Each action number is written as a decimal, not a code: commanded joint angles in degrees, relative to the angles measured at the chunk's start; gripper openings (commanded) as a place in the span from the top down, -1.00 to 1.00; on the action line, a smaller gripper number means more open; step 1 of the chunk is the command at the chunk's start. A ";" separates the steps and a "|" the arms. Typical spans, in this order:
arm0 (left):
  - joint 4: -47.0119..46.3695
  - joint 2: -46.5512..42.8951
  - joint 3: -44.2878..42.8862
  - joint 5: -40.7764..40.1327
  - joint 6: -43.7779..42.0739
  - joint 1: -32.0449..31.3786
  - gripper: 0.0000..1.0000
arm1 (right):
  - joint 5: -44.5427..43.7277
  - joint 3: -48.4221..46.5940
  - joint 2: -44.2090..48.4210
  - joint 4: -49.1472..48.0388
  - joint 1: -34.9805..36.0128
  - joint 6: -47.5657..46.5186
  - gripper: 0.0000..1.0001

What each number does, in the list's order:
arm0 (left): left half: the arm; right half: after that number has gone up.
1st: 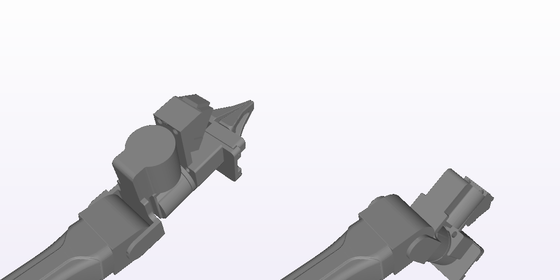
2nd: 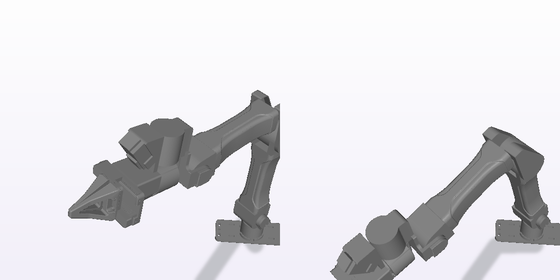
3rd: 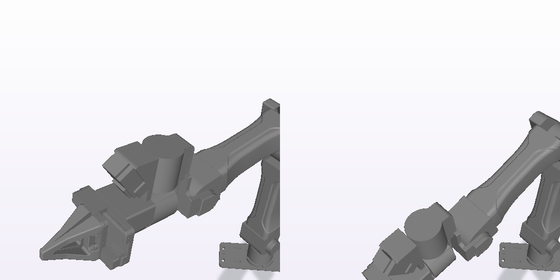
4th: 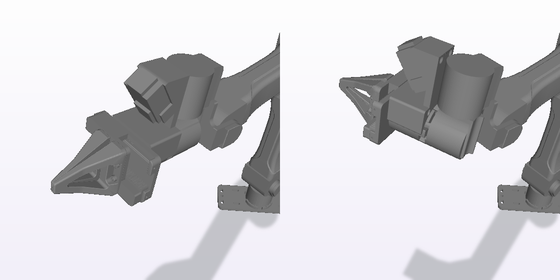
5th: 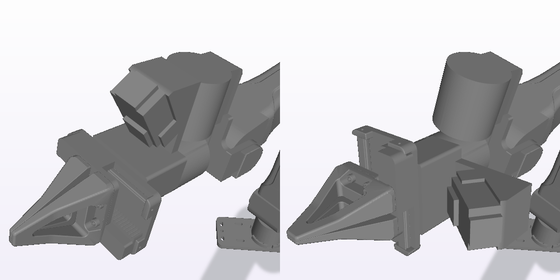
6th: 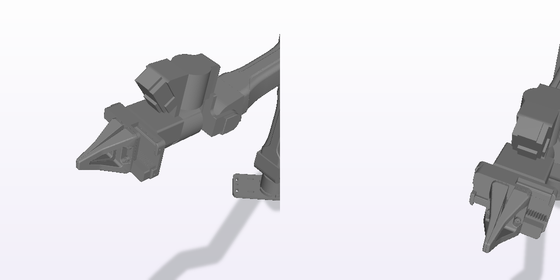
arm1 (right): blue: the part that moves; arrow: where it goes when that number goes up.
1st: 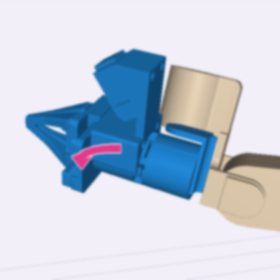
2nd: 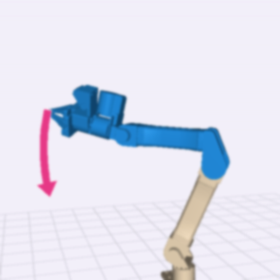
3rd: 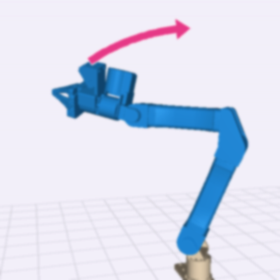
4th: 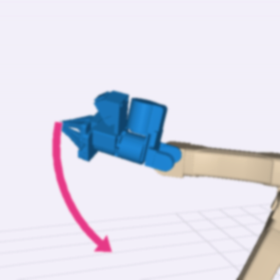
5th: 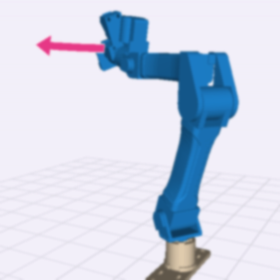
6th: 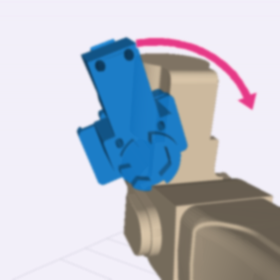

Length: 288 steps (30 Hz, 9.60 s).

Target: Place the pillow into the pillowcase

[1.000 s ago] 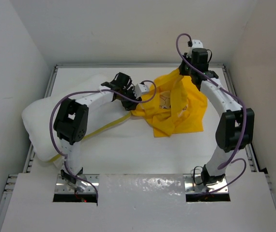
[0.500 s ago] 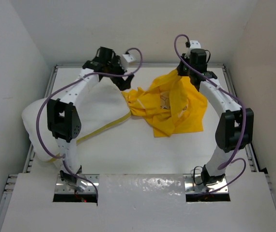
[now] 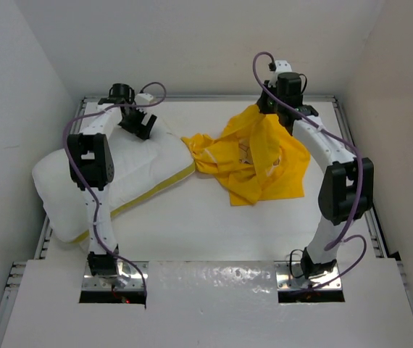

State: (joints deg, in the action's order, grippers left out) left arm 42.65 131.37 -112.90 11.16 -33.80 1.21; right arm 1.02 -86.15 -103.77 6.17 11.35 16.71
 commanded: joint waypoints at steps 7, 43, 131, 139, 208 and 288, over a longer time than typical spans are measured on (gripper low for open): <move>-0.82 -1.20 9.10 0.62 -3.30 -1.21 1.00 | 0.13 -1.22 0.23 -2.31 0.33 -0.01 1.00; -11.01 -20.11 10.07 8.89 11.74 -28.28 1.00 | 5.92 5.73 9.19 -5.83 6.05 4.74 1.00; -4.68 -26.61 29.23 -1.31 -9.26 -32.85 1.00 | 9.35 34.20 20.44 0.77 3.32 -7.31 1.00; -3.19 -27.31 27.65 1.85 -10.41 -32.77 1.00 | 7.95 32.19 11.24 2.17 3.41 -5.82 -0.04; -13.83 -18.61 21.49 3.08 10.77 -32.06 1.00 | -4.78 20.14 7.79 -5.29 6.40 7.19 0.22; -3.28 -4.63 11.82 13.62 11.40 -13.69 -0.30 | 18.40 -29.51 -35.19 10.09 7.27 15.03 -0.08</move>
State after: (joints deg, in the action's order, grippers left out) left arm 36.45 129.71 -105.21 17.17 -18.13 -8.60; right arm 10.24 -112.68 -137.86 18.24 12.38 32.97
